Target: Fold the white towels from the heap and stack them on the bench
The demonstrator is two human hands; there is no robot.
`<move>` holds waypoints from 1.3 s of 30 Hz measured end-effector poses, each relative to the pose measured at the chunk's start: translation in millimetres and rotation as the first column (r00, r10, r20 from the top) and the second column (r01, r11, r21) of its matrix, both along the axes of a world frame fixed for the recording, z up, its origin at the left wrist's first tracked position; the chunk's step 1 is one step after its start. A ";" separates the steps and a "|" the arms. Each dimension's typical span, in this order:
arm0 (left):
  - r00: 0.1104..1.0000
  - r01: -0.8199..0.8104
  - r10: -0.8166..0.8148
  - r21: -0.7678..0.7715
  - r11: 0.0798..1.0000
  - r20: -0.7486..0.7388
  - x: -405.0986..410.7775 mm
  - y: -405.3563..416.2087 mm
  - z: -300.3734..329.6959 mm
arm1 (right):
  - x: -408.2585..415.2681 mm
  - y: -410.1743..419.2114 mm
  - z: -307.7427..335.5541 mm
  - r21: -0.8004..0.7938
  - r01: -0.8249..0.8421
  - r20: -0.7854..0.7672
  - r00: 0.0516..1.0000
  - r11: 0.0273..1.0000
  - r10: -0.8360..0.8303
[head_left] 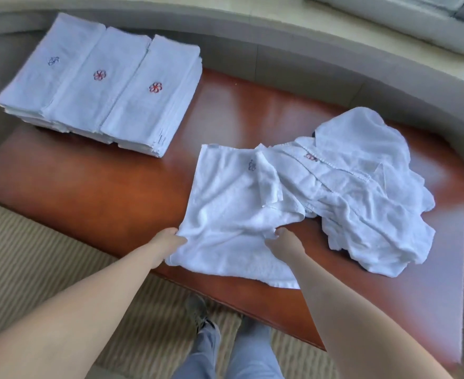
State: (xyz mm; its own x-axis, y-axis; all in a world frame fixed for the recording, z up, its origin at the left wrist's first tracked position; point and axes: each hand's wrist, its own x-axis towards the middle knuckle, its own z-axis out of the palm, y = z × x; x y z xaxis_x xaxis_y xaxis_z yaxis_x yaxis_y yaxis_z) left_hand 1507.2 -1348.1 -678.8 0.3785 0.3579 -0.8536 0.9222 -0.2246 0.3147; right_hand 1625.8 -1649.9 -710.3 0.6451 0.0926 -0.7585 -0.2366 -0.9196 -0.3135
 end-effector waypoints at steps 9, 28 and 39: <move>0.999 -0.047 0.047 -0.020 0.999 -0.009 -7.7 -0.7 -28.0 | 1.2 13.6 -19.7 -0.164 -0.079 0.140 0.985 0.983 0.102; 0.954 0.023 0.047 -0.228 0.973 0.296 102.5 -89.2 69.1 | 9.0 64.3 106.9 0.573 0.210 -0.004 0.967 0.792 -0.254; 0.947 -0.052 0.093 -0.140 0.989 0.308 59.7 -41.3 82.1 | -30.3 63.0 86.8 0.443 0.502 -0.365 0.858 0.743 -0.362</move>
